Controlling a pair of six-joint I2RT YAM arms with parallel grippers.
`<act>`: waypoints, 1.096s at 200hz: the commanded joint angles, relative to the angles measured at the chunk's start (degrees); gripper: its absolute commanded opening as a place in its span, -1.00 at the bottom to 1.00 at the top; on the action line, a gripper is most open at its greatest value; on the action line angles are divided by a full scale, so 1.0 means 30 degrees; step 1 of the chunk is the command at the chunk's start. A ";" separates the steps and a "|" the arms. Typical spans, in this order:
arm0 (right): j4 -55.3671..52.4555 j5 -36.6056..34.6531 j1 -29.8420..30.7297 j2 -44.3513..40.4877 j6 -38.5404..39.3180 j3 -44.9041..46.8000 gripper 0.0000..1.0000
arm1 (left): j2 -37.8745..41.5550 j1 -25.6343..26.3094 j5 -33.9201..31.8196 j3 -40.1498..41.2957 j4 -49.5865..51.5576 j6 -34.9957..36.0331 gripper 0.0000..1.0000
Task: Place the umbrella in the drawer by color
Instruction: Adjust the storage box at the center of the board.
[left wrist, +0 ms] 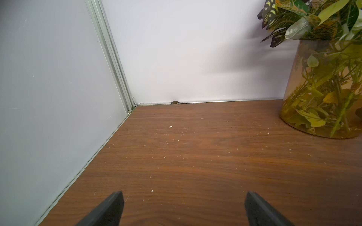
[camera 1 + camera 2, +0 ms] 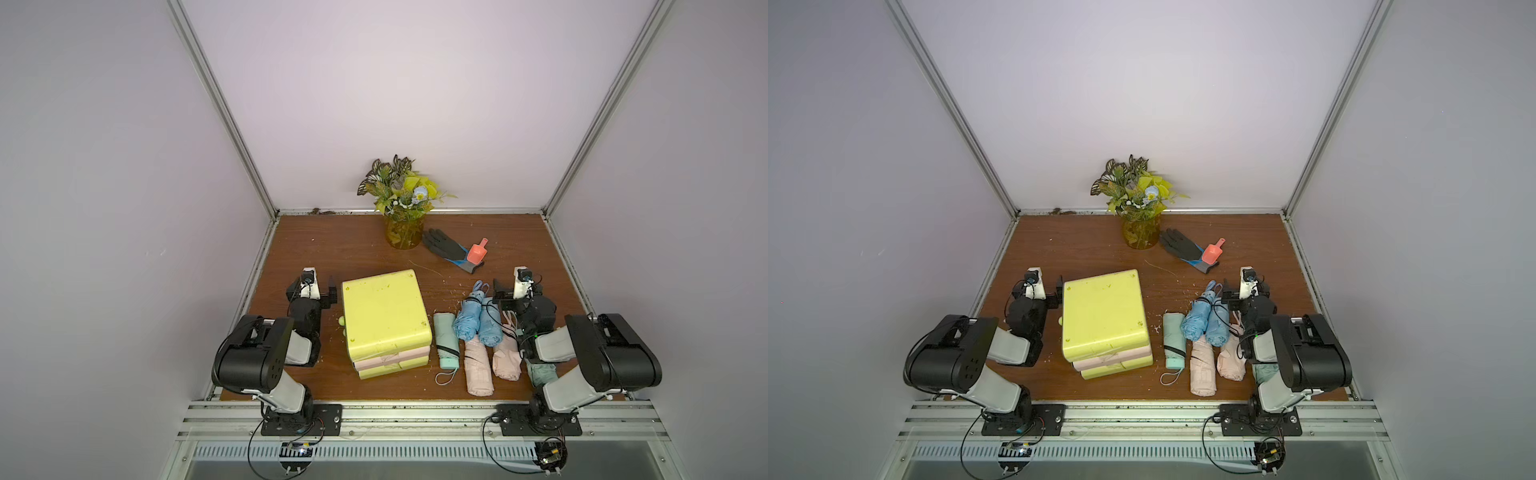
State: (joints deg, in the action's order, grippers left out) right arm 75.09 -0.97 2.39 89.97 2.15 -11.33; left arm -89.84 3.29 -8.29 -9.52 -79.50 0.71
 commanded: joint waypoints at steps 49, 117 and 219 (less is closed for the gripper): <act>0.0528 0.0054 0.0052 -0.0489 0.0015 -0.0207 0.99 | 0.0211 0.0123 -0.0107 0.0007 -0.0312 0.0077 1.00; 0.0532 0.0135 0.0023 -0.0493 -0.0044 -0.0221 0.99 | 0.0269 -0.0564 0.1265 -0.0458 0.0662 -0.0236 1.00; 0.0575 -0.1133 -0.0212 -0.0460 -0.0835 -0.0229 0.99 | 0.1477 -0.0031 -0.1877 0.1906 -0.2867 -0.0726 1.00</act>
State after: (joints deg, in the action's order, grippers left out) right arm 75.13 -3.03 2.00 89.97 0.86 -11.33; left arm -89.12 2.20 -6.20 -8.64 -79.79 0.21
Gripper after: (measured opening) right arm 0.995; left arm 0.999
